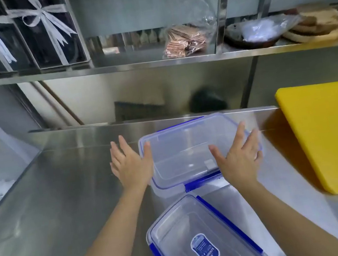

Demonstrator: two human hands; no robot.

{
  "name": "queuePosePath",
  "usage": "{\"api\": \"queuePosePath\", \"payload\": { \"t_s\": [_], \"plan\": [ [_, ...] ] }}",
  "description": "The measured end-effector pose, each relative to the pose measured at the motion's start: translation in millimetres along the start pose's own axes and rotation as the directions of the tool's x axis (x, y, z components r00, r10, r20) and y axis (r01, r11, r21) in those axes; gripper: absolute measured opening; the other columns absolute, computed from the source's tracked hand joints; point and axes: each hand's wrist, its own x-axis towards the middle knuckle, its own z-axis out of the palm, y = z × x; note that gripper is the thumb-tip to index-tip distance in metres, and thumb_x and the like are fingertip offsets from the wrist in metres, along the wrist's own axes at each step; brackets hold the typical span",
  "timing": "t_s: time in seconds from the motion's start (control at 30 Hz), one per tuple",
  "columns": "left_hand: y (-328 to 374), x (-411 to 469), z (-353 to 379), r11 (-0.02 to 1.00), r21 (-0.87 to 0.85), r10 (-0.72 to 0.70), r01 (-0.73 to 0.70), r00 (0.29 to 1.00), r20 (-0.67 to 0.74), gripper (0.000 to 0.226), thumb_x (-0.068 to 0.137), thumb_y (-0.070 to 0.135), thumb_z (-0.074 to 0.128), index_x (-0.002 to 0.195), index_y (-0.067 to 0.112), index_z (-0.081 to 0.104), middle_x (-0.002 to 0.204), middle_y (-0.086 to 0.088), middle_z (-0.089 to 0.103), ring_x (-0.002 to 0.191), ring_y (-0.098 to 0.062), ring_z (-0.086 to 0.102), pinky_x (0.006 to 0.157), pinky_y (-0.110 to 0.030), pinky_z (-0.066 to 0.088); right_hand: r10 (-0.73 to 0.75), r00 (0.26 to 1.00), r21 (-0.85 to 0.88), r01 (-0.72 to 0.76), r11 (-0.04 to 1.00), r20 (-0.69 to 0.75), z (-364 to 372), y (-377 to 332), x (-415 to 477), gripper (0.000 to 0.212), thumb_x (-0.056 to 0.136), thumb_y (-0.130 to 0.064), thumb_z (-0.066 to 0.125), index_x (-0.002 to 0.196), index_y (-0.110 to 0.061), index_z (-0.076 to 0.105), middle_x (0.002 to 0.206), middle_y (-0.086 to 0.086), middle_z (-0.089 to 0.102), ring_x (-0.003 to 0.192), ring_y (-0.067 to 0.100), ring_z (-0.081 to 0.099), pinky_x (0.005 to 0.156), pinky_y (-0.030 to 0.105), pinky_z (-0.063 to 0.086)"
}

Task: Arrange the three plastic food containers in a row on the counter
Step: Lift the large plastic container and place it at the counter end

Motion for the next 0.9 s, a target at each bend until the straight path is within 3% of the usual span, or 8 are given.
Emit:
{"api": "queuePosePath", "payload": {
  "t_s": [0.17,0.27,0.4,0.5,0.6,0.7,0.8,0.9],
  "plan": [
    [-2.1,17.2,9.9,0.840,-0.333,-0.369,0.428,0.901,0.228,0.096,0.079,0.054,0.060,0.149,0.018,0.004,0.156,-0.014,0.018,0.139,-0.036,0.025,0.107,-0.052,0.027,0.305,0.949,0.205,-0.315,0.927,0.077,10.7,-3.7,4.7,0.103,0.077,-0.055,0.058,0.142,-0.018,-0.013,0.154,0.018,-0.006,0.140,0.038,0.004,0.111,0.057,0.012],
    [-10.0,17.6,15.4,0.729,-0.420,-0.381,0.541,0.830,0.407,0.093,0.080,0.041,0.066,0.146,0.014,0.007,0.145,-0.014,0.040,0.122,-0.036,0.048,0.088,-0.044,0.042,0.402,0.913,0.306,-0.402,0.863,0.065,11.2,-5.5,16.4,0.109,0.074,-0.050,0.065,0.142,-0.019,-0.014,0.155,0.014,-0.010,0.140,0.039,0.006,0.110,0.060,0.016],
    [-17.4,15.2,16.0,0.745,-0.381,-0.342,0.548,0.804,0.487,0.056,0.079,0.034,0.068,0.119,0.000,0.049,0.113,-0.021,0.065,0.090,-0.034,0.064,0.069,-0.037,0.048,0.487,0.865,0.357,-0.496,0.792,0.122,12.3,-2.6,20.1,0.117,0.069,-0.045,0.073,0.141,-0.016,-0.015,0.154,0.014,-0.014,0.139,0.039,0.009,0.109,0.057,0.021],
    [-17.0,11.6,10.0,0.692,-0.412,-0.331,0.593,0.768,0.548,0.040,0.081,0.028,0.067,0.110,0.001,0.060,0.097,-0.018,0.070,0.080,-0.033,0.063,0.073,-0.040,0.046,0.613,0.740,0.509,-0.654,0.560,0.276,13.7,6.8,19.8,0.122,0.067,-0.039,0.077,0.141,-0.017,-0.017,0.155,0.014,-0.008,0.137,0.041,0.018,0.108,0.053,0.027],
    [-21.1,3.5,5.6,0.577,-0.439,-0.314,0.688,0.684,0.659,0.035,0.081,0.021,0.067,0.112,0.004,0.063,0.084,-0.011,0.069,0.079,-0.028,0.059,0.077,-0.038,0.045,0.601,0.650,0.554,-0.743,0.376,0.465,19.3,14.2,8.2,0.111,0.065,-0.034,0.079,0.141,-0.017,0.000,0.145,0.016,0.027,0.119,0.039,0.041,0.097,0.054,0.041],
    [-27.0,-5.8,-1.8,0.417,-0.460,-0.287,0.784,0.594,0.751,0.045,0.077,0.014,0.068,0.121,0.009,0.059,0.100,-0.011,0.068,0.091,-0.027,0.059,0.087,-0.037,0.045,0.561,0.702,0.611,-0.691,0.386,0.439,20.9,11.5,6.1,0.087,0.063,-0.026,0.080,0.131,-0.011,0.028,0.134,0.016,0.040,0.105,0.034,0.049,0.088,0.052,0.049],
    [-35.8,-10.5,-11.4,0.335,-0.492,-0.267,0.804,0.581,0.769,0.053,0.075,0.012,0.067,0.127,0.011,0.057,0.124,-0.015,0.063,0.100,-0.029,0.058,0.101,-0.042,0.041,0.478,0.774,0.646,-0.621,0.443,0.416,21.3,1.0,10.2,0.072,0.066,-0.022,0.079,0.123,-0.011,0.037,0.129,0.016,0.044,0.105,0.034,0.052,0.089,0.051,0.050],
    [-48.3,-16.6,-24.2,0.259,-0.540,-0.273,0.801,0.597,0.755,0.045,0.077,0.012,0.065,0.122,0.011,0.060,0.112,-0.014,0.067,0.093,-0.028,0.061,0.083,-0.038,0.049,0.409,0.806,0.644,-0.589,0.487,0.428,29.3,-16.8,10.8,0.065,0.069,-0.022,0.076,0.121,-0.014,0.038,0.126,0.014,0.045,0.100,0.033,0.054,0.087,0.051,0.051]
  ]
}}
